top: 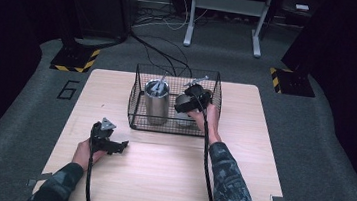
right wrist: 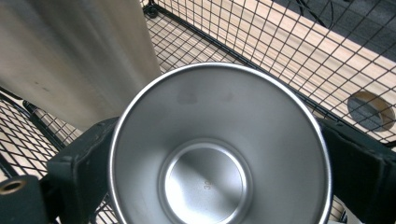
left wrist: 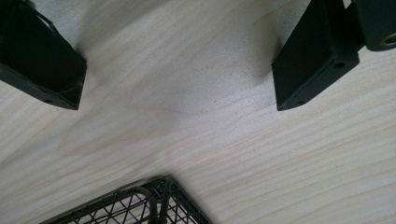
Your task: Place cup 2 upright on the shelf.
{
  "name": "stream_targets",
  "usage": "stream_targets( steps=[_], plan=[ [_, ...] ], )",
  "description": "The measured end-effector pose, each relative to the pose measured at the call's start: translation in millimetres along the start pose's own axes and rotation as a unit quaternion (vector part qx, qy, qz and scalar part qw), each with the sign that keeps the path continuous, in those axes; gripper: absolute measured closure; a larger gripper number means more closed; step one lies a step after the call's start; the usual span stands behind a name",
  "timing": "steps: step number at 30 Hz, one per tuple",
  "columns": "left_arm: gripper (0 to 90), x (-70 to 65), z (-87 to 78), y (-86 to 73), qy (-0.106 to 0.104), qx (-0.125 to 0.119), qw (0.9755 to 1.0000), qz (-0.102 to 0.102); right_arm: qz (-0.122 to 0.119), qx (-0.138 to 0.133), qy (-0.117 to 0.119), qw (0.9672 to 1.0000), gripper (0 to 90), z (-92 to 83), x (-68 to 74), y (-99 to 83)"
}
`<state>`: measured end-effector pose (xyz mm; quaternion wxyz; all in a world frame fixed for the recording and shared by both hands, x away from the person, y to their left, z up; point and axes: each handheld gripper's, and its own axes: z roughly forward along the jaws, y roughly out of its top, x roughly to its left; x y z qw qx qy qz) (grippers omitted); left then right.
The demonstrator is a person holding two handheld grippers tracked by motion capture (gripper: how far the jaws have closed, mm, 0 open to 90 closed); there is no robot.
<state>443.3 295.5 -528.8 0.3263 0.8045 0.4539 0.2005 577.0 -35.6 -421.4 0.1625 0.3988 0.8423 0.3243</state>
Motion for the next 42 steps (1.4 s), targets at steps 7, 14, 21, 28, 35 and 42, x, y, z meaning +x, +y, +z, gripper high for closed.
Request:
stream_targets(
  steps=[7,14,21,28,35,42],
  plan=[
    [3.0,-0.1,0.0,0.0,0.000,0.000,1.0000,-0.001,0.014,0.011,0.002,0.9998,5.5,4.8,-1.6,-2.6],
    [3.0,0.0,0.2,0.0,0.000,-0.001,1.0000,0.000,0.010,0.015,0.001,0.9998,5.3,6.6,0.1,-2.0],
    [3.0,0.0,0.1,0.1,0.000,-0.001,1.0000,0.001,0.021,0.025,0.018,0.9993,0.0,1.9,-0.9,1.4],
    [3.0,-0.3,-0.1,0.0,0.000,0.000,1.0000,0.000,0.026,0.004,0.019,0.9995,0.0,-11.1,-3.8,5.1],
    [3.0,-0.2,0.1,0.2,0.000,0.000,1.0000,0.002,0.006,-0.010,0.013,0.9998,0.0,-32.2,4.3,10.3],
    [3.0,-0.8,0.3,0.1,-0.001,-0.001,1.0000,-0.001,-0.003,-0.022,0.028,0.9994,0.0,-54.8,10.2,6.3]
  ],
)
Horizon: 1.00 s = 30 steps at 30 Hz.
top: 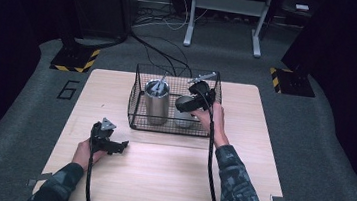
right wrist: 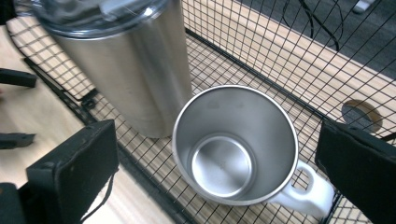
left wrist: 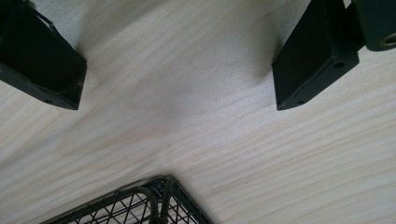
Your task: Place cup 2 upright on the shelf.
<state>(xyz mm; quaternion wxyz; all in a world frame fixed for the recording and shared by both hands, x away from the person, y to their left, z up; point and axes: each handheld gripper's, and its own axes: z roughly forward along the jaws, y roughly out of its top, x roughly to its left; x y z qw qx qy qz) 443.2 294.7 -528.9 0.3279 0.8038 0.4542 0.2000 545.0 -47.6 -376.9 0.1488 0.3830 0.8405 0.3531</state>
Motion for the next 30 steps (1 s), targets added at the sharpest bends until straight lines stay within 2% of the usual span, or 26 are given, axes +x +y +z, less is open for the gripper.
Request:
stream_targets(
  steps=[6,13,14,21,22,30],
  plan=[
    [3.0,0.2,-0.3,0.2,0.001,0.002,1.0000,0.002,-0.017,-0.007,-0.009,0.9998,0.0,-25.1,8.2,-11.1],
    [3.0,-0.3,0.1,0.0,0.001,0.000,1.0000,0.000,-0.054,-0.018,-0.016,0.9983,0.0,-47.6,20.6,-36.7],
    [2.9,0.5,0.4,0.2,0.005,-0.003,1.0000,0.005,-0.054,-0.019,-0.017,0.9982,0.0,-50.6,22.3,-41.6],
    [2.6,0.4,0.9,0.0,0.006,-0.005,1.0000,0.003,-0.055,-0.024,-0.021,0.9980,0.0,-68.4,28.8,-76.7],
    [2.6,0.8,0.1,0.4,0.003,0.001,1.0000,0.004,-0.058,-0.028,-0.023,0.9976,0.1,-70.7,28.3,-81.5],
    [2.1,0.4,0.5,0.4,0.002,0.001,1.0000,-0.001,-0.040,-0.025,-0.029,0.9984,0.1,-83.6,20.8,-128.1]
  ],
)
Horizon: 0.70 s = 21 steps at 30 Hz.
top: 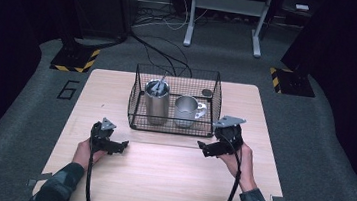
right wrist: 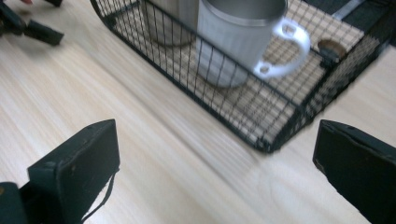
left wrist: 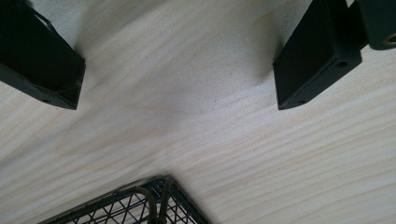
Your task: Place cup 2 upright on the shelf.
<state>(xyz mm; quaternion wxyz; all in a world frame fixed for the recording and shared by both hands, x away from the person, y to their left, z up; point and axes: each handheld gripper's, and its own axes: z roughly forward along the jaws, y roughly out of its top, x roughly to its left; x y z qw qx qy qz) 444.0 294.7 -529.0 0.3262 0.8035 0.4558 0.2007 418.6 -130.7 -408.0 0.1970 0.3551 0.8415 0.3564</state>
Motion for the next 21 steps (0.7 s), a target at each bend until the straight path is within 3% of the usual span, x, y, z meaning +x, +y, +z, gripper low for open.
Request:
stream_targets(
  steps=[2,3,5,12,15,21],
  plan=[
    [2.1,0.0,0.0,0.0,0.000,0.000,1.0000,0.000,0.012,0.004,-0.008,0.9999,0.1,-1.0,-0.3,-14.2],
    [2.1,0.0,0.0,0.0,0.000,0.000,1.0000,0.000,0.001,0.005,-0.007,1.0000,0.3,-1.5,-2.5,-22.5],
    [2.1,-0.3,0.3,-0.1,0.000,-0.002,1.0000,-0.003,0.015,0.004,-0.021,0.9997,0.5,-0.9,-2.7,-39.1],
    [1.9,-0.5,1.3,-0.2,0.003,-0.007,1.0000,-0.003,0.059,0.020,-0.030,0.9976,0.0,3.2,-16.1,-94.9],
    [1.9,-0.1,0.3,0.2,-0.002,0.001,1.0000,-0.003,0.085,0.028,-0.034,0.9954,0.0,2.9,-19.4,-113.2],
    [1.5,0.3,0.7,0.3,0.000,-0.001,1.0000,-0.002,0.107,0.034,-0.050,0.9924,0.0,-0.7,-26.7,-140.2]
  ],
)
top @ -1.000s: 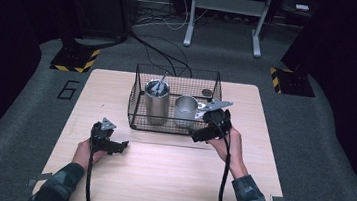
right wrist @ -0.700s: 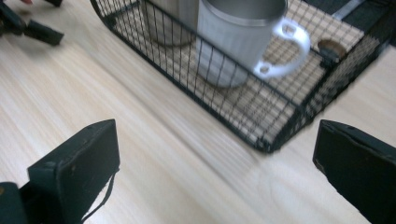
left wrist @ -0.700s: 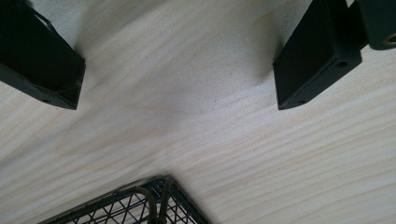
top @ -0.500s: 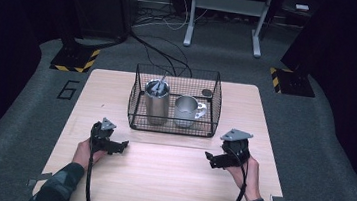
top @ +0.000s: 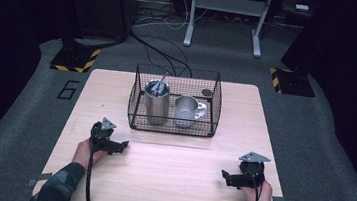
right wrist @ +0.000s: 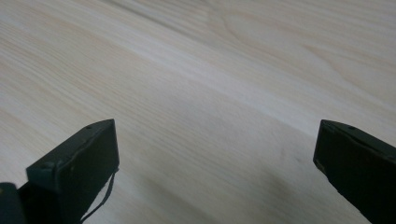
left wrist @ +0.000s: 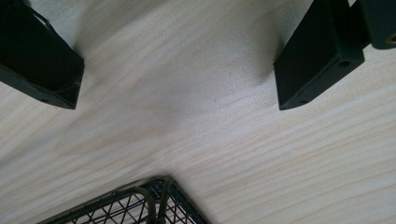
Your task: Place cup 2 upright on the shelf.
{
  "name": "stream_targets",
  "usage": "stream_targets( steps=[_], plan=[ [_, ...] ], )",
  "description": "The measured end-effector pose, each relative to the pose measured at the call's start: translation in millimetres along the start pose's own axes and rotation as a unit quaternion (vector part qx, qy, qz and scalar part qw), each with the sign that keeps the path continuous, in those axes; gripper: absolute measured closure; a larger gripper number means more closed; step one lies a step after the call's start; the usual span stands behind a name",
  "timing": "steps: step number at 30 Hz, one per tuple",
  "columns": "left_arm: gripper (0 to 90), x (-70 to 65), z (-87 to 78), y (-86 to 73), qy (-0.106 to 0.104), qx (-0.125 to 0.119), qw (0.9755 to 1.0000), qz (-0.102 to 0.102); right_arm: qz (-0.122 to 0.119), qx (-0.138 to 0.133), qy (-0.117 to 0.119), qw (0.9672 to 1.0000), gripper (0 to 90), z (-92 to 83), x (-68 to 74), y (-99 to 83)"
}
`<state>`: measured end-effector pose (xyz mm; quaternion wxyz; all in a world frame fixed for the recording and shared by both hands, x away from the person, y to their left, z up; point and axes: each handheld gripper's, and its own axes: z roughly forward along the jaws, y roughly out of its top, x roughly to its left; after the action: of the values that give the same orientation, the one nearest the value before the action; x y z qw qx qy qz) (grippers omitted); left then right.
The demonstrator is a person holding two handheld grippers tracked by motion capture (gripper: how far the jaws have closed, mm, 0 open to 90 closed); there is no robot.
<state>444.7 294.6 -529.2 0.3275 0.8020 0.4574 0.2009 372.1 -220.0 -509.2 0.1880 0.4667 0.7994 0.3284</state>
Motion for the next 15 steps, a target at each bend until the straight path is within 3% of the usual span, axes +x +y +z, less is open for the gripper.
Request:
stream_targets(
  steps=[6,9,11,15],
  plan=[
    [1.5,0.0,0.0,0.0,0.000,0.000,1.0000,-0.001,0.014,-0.004,-0.020,0.9997,0.0,-1.0,-10.4,-16.2],
    [1.4,-0.2,-0.1,0.0,-0.001,0.001,1.0000,-0.002,0.010,0.002,-0.021,0.9997,0.0,3.9,-11.1,-21.1],
    [1.2,-0.4,0.0,0.0,0.000,0.001,1.0000,-0.002,0.017,-0.012,-0.020,0.9996,0.0,4.7,-11.3,-25.1],
    [1.1,-0.4,0.0,0.0,0.000,0.001,1.0000,-0.002,0.011,-0.014,-0.017,0.9997,0.0,2.9,-14.1,-27.2]
  ],
)
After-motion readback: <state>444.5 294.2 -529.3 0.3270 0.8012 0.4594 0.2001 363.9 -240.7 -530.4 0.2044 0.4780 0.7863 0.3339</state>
